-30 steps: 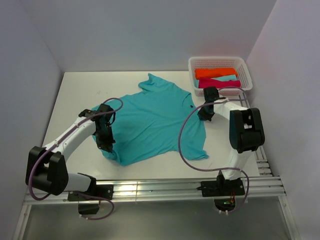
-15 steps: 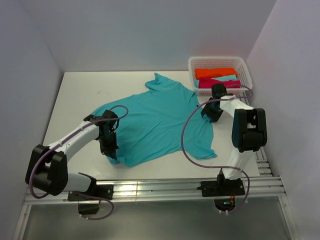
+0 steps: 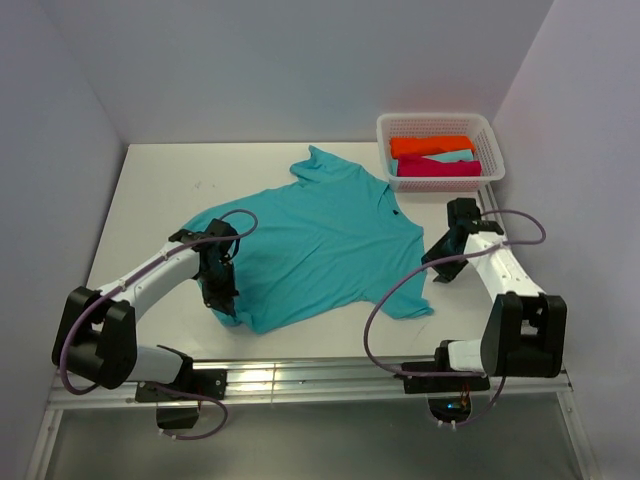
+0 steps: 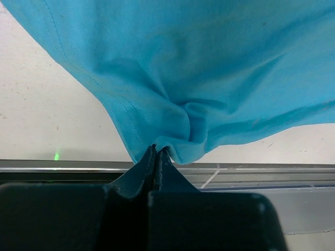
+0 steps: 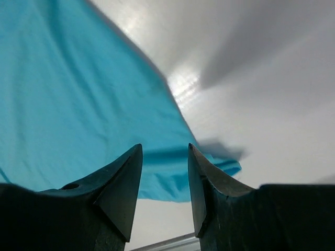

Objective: Roll the t-shirts
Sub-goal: Flatten the tshirt, then fold the tshirt

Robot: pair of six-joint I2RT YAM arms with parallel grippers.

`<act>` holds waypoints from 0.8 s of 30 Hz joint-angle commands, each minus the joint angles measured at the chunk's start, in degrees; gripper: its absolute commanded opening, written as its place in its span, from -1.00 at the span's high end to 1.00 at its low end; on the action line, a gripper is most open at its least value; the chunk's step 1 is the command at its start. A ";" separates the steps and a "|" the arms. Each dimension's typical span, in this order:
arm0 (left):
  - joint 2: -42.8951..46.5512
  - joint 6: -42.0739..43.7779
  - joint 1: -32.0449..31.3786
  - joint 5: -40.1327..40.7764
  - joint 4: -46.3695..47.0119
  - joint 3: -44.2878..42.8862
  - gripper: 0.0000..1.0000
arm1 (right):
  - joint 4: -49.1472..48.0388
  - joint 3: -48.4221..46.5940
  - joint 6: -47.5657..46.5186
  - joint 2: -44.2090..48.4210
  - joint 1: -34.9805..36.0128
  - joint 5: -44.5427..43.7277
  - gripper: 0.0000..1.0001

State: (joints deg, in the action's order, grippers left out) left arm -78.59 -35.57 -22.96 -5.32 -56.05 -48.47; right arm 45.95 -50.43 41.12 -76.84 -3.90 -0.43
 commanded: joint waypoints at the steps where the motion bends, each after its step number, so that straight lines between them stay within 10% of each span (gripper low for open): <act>1: 0.72 -0.46 -0.16 -1.18 1.65 -0.66 0.99 | 2.56 3.49 7.12 4.58 -0.14 0.16 0.06; 24: -1.31 5.51 -0.07 -2.85 2.18 -3.91 0.99 | 5.99 18.00 24.88 14.70 -0.58 -3.88 0.04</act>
State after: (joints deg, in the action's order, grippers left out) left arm -79.66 -32.34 -22.96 -7.77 -54.22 -50.28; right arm 54.04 -32.93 63.13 -61.65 -4.16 -2.15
